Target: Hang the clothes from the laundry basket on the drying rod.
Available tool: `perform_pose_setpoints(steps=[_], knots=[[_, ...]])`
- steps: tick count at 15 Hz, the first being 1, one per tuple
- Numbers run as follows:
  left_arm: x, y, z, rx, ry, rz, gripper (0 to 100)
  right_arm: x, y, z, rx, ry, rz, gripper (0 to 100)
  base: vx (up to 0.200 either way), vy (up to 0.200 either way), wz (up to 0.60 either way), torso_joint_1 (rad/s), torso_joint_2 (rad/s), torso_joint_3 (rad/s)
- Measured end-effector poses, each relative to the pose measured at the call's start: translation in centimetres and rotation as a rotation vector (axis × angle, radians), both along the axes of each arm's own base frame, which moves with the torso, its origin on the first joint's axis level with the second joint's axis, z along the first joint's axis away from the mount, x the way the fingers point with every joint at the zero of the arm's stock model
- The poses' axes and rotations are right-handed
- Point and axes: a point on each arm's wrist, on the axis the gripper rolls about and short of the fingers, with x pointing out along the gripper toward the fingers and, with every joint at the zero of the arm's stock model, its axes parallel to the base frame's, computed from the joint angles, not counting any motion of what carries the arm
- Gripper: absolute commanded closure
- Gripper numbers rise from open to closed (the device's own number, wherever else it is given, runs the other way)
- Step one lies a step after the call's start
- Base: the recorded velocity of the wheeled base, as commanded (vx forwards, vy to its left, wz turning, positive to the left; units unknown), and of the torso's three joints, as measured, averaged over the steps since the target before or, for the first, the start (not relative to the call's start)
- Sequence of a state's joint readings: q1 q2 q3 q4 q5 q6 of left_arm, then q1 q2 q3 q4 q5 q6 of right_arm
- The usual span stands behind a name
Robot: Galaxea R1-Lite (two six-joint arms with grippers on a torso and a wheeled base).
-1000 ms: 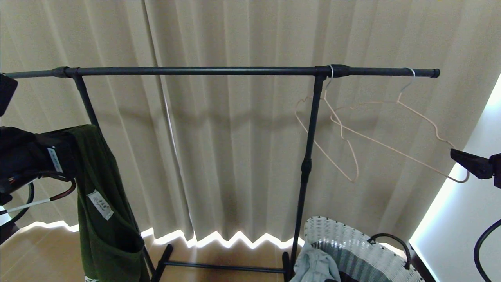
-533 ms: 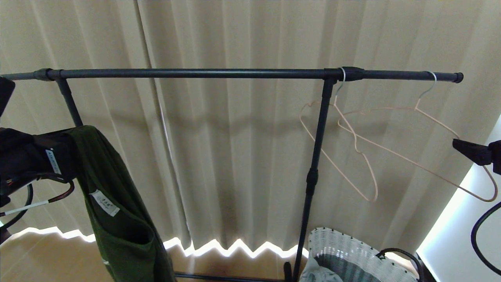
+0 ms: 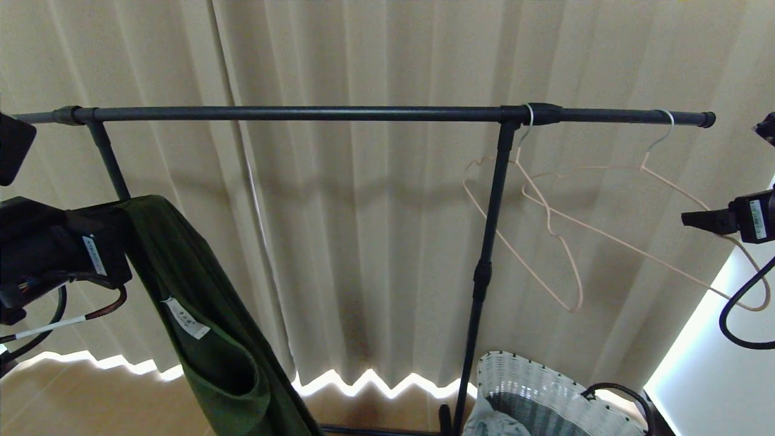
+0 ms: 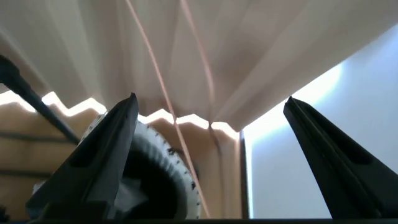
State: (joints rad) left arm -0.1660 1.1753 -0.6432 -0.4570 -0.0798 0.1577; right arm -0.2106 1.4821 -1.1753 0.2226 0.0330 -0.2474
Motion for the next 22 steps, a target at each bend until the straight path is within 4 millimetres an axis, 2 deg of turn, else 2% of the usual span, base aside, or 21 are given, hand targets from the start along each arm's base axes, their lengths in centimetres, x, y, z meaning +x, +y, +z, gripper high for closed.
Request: perform_pose_setpoints(steps=[3, 8, 10, 14, 22], knots=[[-0.2, -0.1, -0.7, 0.004, 0.023, -0.007, 100, 1.8, -0.4, -1.6, 0.086, 0.051, 0.061, 0, 0.0, 0.0, 0.0, 0.0, 0.0, 0.0], [-0.2, -0.1, -1.1, 0.004, 0.016, -0.007, 100, 3.3, -0.6, -3.2, 0.167, 0.097, 0.045, 0, 0.0, 0.0, 0.0, 0.0, 0.0, 0.0], [-0.2, -0.1, -1.1, 0.009, 0.015, -0.01, 100, 3.5, 0.0, -3.3, 0.23, 0.098, 0.082, 0, 0.0, 0.0, 0.0, 0.0, 0.0, 0.0], [-0.2, -0.2, -1.1, 0.009, 0.016, -0.011, 100, 3.5, 1.0, -3.3, 0.233, 0.1, 0.115, 0, 0.0, 0.0, 0.0, 0.0, 0.0, 0.0], [-0.2, -0.2, -1.2, 0.01, 0.018, -0.011, 100, 3.3, 1.1, -3.3, 0.203, 0.1, 0.085, 0, 0.0, 0.0, 0.0, 0.0, 0.0, 0.0]])
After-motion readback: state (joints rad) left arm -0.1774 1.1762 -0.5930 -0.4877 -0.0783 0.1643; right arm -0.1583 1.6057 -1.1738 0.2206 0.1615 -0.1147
